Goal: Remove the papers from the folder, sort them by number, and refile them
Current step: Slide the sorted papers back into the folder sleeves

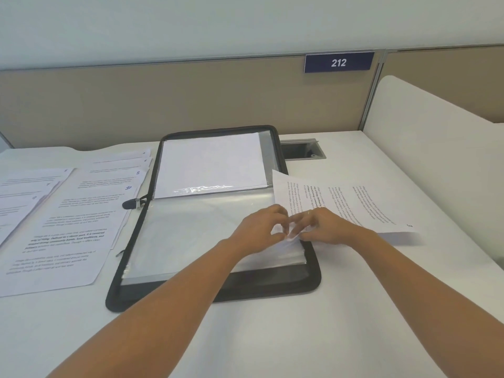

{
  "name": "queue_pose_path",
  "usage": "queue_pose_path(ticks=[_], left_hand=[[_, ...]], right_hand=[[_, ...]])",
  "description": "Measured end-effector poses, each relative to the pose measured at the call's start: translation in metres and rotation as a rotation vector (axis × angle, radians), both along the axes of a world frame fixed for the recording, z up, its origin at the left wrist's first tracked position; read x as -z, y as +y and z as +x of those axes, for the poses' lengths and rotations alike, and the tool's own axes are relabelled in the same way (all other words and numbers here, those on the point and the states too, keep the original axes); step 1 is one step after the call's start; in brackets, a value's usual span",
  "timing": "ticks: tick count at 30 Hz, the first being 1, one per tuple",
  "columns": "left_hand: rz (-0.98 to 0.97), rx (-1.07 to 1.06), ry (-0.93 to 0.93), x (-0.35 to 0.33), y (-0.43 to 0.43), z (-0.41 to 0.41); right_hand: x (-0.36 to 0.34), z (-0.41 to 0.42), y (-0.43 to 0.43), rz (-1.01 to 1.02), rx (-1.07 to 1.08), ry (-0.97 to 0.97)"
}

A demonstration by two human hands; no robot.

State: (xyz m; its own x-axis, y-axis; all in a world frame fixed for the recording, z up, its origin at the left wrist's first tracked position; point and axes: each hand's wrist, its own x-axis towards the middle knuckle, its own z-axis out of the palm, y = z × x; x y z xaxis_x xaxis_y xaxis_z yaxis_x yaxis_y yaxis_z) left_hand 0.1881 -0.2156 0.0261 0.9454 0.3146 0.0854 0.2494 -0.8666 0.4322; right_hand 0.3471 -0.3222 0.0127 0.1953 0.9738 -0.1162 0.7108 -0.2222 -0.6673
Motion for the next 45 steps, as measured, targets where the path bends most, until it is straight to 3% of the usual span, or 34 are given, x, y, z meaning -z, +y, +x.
queue_pose_path(ticks=[8, 11, 19, 31, 35, 38, 41, 45], left_hand=[[-0.121, 0.057, 0.101, -0.007, 0.003, 0.005], [-0.123, 0.071, 0.115, -0.007, 0.005, 0.007], [-0.077, 0.149, 0.144, -0.009, 0.005, 0.01], [-0.157, 0.118, 0.105, -0.014, 0.015, 0.012], [-0.142, 0.145, 0.077, -0.019, 0.015, 0.01], [-0.158, 0.163, 0.078, -0.023, 0.011, 0.012], [-0.156, 0.173, 0.085, -0.024, 0.009, 0.016], [-0.159, 0.192, 0.06, -0.025, 0.009, 0.015]], right_hand=[[-0.018, 0.002, 0.005, -0.206, -0.092, 0.046], [-0.018, 0.004, 0.01, -0.172, -0.052, 0.017], [0.007, -0.002, 0.029, 0.092, 0.021, -0.318], [0.029, -0.012, 0.024, -0.097, -0.021, -0.505], [0.023, -0.016, 0.024, -0.024, -0.075, -0.449], [0.015, -0.024, 0.02, 0.072, -0.072, -0.256], [0.007, -0.028, 0.018, 0.017, -0.061, -0.119], [0.004, -0.026, 0.02, 0.018, -0.043, -0.111]])
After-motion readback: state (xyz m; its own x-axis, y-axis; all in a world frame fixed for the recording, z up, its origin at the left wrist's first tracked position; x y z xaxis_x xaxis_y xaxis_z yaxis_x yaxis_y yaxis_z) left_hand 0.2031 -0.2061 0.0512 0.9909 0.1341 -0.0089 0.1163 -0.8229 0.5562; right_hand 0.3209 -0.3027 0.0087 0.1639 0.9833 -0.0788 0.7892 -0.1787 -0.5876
